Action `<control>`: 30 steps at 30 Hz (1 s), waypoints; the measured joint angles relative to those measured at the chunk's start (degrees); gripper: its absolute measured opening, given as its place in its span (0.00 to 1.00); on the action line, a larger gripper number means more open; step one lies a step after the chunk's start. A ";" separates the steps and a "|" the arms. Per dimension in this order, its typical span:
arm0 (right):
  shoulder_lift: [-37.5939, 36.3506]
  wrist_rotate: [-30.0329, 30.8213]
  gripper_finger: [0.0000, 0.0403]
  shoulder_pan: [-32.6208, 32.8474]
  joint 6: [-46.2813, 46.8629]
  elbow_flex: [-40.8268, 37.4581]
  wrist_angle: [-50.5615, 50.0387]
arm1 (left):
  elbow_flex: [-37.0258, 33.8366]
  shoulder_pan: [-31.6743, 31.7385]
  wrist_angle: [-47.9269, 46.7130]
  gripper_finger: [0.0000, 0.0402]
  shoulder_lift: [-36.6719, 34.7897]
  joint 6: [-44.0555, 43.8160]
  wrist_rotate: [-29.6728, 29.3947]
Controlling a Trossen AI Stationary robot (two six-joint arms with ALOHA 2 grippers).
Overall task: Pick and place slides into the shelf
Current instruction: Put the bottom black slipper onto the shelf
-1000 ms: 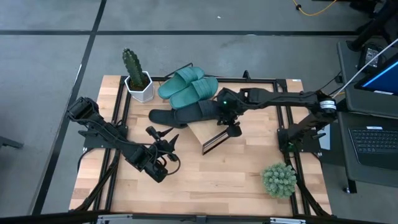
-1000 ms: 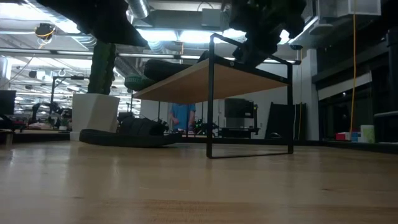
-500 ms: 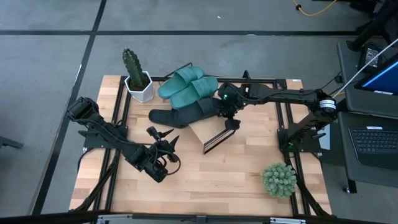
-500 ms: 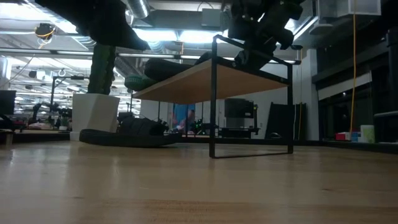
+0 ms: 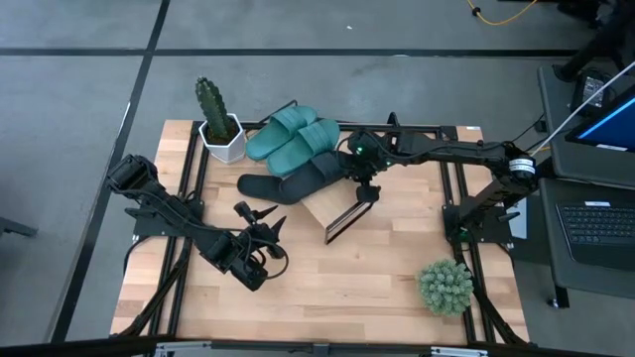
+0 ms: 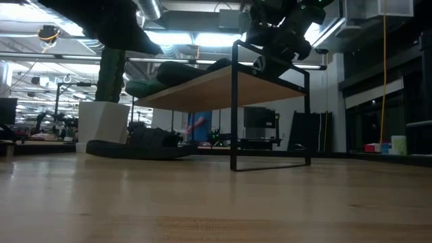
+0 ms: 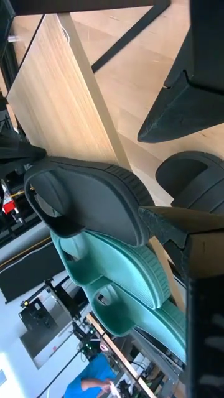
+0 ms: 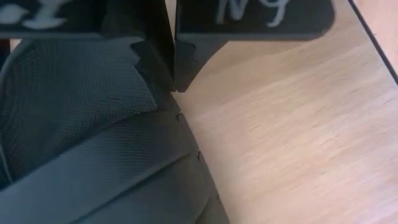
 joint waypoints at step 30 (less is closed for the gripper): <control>0.00 3.98 0.01 0.04 0.24 0.00 0.48 | 0.00 -0.04 0.22 0.42 0.00 0.00 0.02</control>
